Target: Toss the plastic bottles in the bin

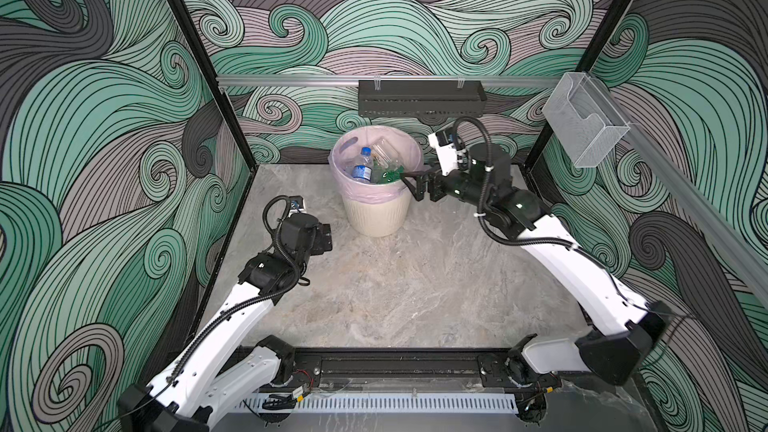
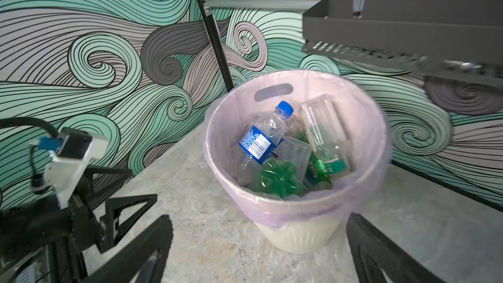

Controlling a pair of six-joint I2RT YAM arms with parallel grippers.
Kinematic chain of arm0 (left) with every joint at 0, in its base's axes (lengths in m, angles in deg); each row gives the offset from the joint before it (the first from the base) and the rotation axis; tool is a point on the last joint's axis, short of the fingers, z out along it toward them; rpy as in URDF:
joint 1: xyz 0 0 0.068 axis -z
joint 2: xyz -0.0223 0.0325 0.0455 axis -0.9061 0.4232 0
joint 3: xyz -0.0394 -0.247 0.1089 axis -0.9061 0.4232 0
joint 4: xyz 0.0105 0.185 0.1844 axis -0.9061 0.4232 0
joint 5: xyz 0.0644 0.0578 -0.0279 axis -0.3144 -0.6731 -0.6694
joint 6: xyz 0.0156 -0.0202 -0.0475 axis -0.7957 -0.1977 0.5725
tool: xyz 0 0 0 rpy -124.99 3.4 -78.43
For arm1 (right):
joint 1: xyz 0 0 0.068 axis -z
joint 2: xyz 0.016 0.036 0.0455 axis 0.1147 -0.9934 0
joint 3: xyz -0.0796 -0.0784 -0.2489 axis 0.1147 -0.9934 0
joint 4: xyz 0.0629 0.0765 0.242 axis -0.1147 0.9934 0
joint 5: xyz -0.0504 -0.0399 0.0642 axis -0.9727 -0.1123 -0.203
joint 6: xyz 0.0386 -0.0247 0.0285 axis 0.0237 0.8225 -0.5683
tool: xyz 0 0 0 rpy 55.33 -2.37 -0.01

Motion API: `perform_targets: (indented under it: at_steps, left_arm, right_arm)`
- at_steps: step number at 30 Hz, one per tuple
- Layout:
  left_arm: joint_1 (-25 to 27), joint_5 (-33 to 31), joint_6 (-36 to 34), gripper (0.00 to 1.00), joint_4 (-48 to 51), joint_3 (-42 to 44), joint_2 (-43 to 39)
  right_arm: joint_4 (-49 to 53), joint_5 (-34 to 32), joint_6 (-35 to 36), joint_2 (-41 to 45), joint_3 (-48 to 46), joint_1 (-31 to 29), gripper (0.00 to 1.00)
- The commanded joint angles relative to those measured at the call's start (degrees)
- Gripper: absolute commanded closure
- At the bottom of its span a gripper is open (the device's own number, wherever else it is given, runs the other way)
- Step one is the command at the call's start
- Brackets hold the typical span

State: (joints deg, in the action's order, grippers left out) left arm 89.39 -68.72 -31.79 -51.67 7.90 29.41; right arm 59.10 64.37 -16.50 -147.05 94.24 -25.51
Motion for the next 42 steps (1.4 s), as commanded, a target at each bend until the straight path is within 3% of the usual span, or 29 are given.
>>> perform_targets:
  at_steps: [1, 5, 9, 11, 14, 16, 18, 22, 25, 26, 28, 30, 32, 42]
  left_arm:
    - [-2.52, -8.16, -5.28, 0.01, -8.10, 1.71, 0.37]
    - [-9.12, -7.94, -7.42, 0.01, -22.14, 10.61, -0.60]
    - [-15.40, -5.35, -8.68, 0.01, -37.21, 18.95, -0.09]
    - [-18.31, -3.52, -8.76, 0.01, -41.19, 20.73, 2.02]
    - [-21.92, 0.53, -6.82, 0.01, -41.42, 19.97, 7.51]
    - [-22.70, 2.25, -8.41, 0.01, -47.34, 21.27, 11.70]
    - [-22.84, 3.54, -10.89, 0.01, -55.92, 23.36, 16.31]
    - [-23.25, 4.31, -13.21, 0.01, -58.37, 20.82, 25.55]
    - [-23.41, 6.73, -14.53, 0.01, -68.12, 22.40, 32.82]
    - [-23.71, 7.34, -14.74, 0.01, -70.91, 23.36, 33.43]
    - [-24.11, 9.05, -13.25, 0.01, -67.40, 23.18, 32.53]
    - [-24.26, 9.58, -14.81, 0.01, -73.06, 24.63, 34.41]
    - [-24.83, 10.97, -13.62, 0.01, -68.96, 23.41, 33.36]
    - [-25.48, 12.25, -13.25, 0.01, -68.39, 23.14, 33.50]
  right_arm:
    - [-3.20, -4.51, 1.11, 5.19, -9.47, 4.23, 0.00]
    - [-7.24, -8.62, 1.05, 12.91, -21.97, 10.72, 0.00]
    - [-11.93, -16.62, 4.08, 17.03, -32.89, 15.71, 0.00]
    - [-17.54, -23.70, 3.18, 17.22, -39.28, 19.06, 0.00]
    - [-26.05, -23.99, 0.34, 14.35, -47.46, 26.28, 0.00]
    - [-31.39, -23.13, -2.15, 11.31, -51.66, 29.80, 0.00]
    - [-37.64, -23.67, -3.04, 8.03, -55.43, 31.29, 0.00]
    - [-55.39, -25.02, -1.30, 0.23, -61.90, 31.57, 0.00]
    - [-55.98, -23.21, 1.01, -0.32, -61.27, 31.57, 0.00]
    - [-59.19, -23.29, 1.56, -1.77, -62.02, 31.57, 0.00]
    - [-67.27, -21.06, 2.43, -7.55, -63.35, 31.74, 0.00]
    - [-72.21, -16.95, 4.92, -12.60, -62.88, 31.18, 0.00]
    - [-65.49, -17.14, 5.54, -10.81, -60.81, 30.56, 0.00]
    - [-67.16, -17.29, 5.72, -11.42, -61.11, 30.43, 0.00]
